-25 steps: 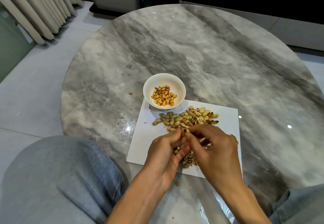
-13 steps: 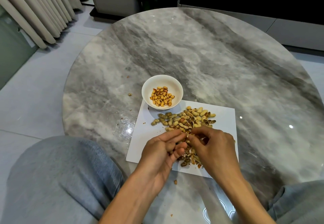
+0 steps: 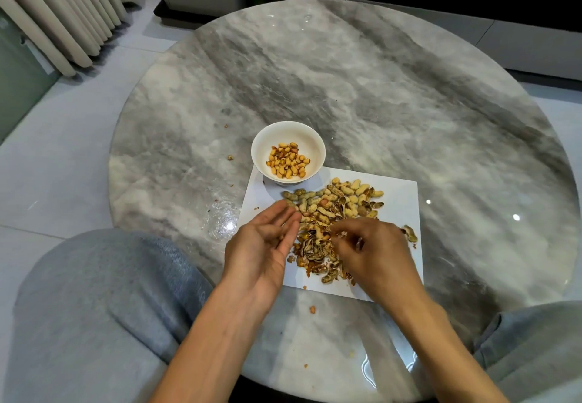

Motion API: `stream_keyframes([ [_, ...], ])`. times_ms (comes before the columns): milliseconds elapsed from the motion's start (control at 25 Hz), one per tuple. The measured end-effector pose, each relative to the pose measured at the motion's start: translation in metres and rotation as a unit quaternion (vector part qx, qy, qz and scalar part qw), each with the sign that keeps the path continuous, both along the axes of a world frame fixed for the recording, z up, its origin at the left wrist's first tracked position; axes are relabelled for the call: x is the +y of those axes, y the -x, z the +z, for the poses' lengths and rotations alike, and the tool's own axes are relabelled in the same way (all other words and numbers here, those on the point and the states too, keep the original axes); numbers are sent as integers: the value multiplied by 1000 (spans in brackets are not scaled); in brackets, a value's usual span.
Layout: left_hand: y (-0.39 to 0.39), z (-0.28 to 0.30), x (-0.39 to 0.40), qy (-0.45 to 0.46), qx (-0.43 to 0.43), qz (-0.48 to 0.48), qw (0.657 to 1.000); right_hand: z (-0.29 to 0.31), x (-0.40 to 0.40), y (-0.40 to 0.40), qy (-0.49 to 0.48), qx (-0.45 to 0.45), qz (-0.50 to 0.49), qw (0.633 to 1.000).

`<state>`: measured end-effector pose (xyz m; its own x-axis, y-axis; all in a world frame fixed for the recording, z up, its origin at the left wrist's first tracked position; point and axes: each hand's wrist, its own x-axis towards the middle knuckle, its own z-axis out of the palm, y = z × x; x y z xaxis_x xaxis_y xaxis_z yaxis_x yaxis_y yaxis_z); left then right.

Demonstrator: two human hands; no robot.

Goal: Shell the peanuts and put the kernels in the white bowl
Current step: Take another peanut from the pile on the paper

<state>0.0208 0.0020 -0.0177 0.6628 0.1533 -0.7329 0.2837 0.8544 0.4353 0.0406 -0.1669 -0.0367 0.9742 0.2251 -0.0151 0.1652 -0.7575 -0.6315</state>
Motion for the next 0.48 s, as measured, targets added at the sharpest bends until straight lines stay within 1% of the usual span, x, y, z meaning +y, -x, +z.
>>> stream_keyframes([
  [80,0,1,-1,-1,-4,-12,1000,-12,8,4,53,-16,47,997],
  [160,-1,3,1,-4,-5,-6,1000,-19,11,3,79,-31,56,995],
  [240,-2,5,2,-8,-5,12,1000,-23,12,1,84,-35,46,995],
  [360,-2,5,3,-6,-6,39,999,-26,13,0,91,-18,24,995],
  [480,-1,7,2,-3,-14,59,998,-26,13,1,80,-9,10,997],
])
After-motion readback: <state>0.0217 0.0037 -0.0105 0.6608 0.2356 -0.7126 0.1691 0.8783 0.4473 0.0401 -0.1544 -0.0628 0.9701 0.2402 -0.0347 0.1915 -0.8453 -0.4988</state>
